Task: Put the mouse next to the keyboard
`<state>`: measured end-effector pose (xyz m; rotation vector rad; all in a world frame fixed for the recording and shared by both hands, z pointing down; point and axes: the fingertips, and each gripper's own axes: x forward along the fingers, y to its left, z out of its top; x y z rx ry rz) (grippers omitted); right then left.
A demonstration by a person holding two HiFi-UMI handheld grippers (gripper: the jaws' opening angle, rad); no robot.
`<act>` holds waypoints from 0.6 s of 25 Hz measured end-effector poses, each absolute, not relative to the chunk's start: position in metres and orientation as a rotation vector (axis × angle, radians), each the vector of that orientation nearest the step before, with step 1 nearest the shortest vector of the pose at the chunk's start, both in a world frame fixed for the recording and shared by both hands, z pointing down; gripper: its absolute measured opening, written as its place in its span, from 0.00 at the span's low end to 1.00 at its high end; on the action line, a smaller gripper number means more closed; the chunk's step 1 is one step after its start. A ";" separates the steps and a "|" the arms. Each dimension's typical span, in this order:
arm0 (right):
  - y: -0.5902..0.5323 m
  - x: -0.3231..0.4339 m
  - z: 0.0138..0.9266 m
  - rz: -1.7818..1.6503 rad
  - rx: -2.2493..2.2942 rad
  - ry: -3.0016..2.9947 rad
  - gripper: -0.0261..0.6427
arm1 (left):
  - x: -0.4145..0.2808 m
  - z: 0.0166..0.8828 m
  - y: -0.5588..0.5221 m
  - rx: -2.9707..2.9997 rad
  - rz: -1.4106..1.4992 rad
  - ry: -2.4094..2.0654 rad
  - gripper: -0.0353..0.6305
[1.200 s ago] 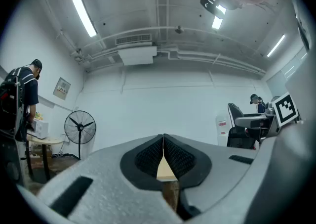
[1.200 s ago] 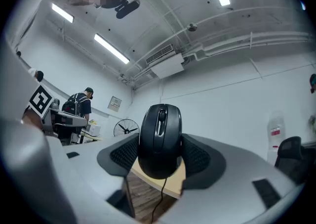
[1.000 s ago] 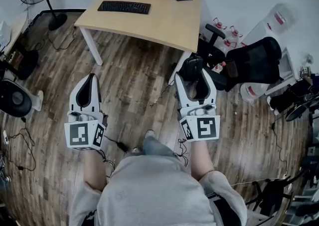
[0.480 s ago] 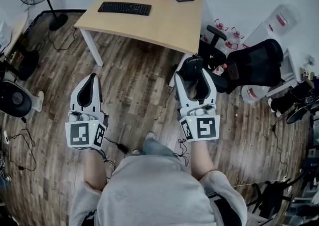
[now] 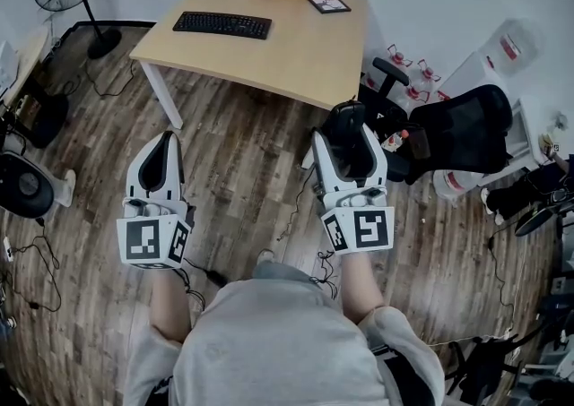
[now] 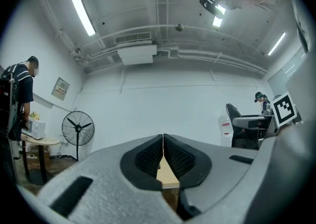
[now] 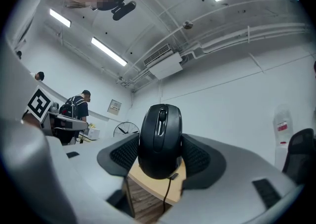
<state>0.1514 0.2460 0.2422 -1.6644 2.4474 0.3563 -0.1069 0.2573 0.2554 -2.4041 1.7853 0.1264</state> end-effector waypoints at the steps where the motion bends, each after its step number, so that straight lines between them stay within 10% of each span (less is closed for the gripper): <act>1: 0.239 0.153 0.242 0.353 -1.662 2.457 0.42 | -0.104 0.254 0.251 -2.400 0.128 1.787 0.07; 15: 0.183 0.175 0.245 0.290 -1.573 2.466 0.42 | -0.082 0.258 0.208 -2.353 0.126 1.838 0.07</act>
